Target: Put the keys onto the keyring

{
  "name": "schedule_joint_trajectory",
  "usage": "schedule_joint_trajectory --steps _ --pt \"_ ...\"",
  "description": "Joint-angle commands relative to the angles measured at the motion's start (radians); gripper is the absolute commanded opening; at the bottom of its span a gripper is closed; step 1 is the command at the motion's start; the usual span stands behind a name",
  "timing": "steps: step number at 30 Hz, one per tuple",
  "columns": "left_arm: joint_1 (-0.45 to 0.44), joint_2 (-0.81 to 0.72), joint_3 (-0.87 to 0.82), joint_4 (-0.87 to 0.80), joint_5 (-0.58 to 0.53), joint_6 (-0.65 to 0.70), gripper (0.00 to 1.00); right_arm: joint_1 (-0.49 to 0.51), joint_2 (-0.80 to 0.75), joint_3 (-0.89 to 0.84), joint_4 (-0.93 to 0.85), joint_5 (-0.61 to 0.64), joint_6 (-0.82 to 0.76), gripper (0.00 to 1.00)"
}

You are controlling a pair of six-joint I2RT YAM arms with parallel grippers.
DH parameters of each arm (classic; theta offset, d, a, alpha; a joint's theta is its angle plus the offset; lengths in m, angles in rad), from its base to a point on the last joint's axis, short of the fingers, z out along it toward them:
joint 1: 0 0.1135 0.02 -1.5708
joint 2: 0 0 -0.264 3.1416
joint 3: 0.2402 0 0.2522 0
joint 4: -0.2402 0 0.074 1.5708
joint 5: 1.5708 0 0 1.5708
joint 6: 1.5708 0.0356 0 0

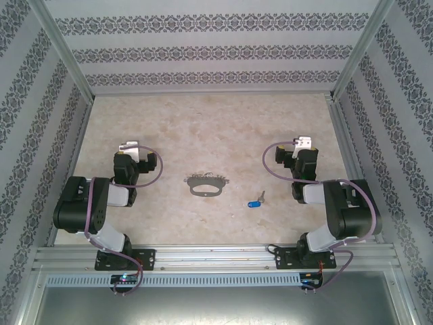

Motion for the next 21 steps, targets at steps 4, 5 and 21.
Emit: schedule_joint_trajectory --steps 4,5,21 --pt "-0.005 -0.004 -0.011 0.041 0.008 0.019 1.0 0.007 -0.013 -0.001 0.031 0.016 0.007 0.98" --pt "-0.005 -0.005 -0.012 0.041 0.008 0.019 1.0 0.007 -0.013 -0.001 0.032 0.017 0.006 0.98" --pt "-0.005 -0.008 0.007 0.001 0.052 0.03 1.0 0.003 -0.012 0.0 0.028 0.01 0.01 0.98"
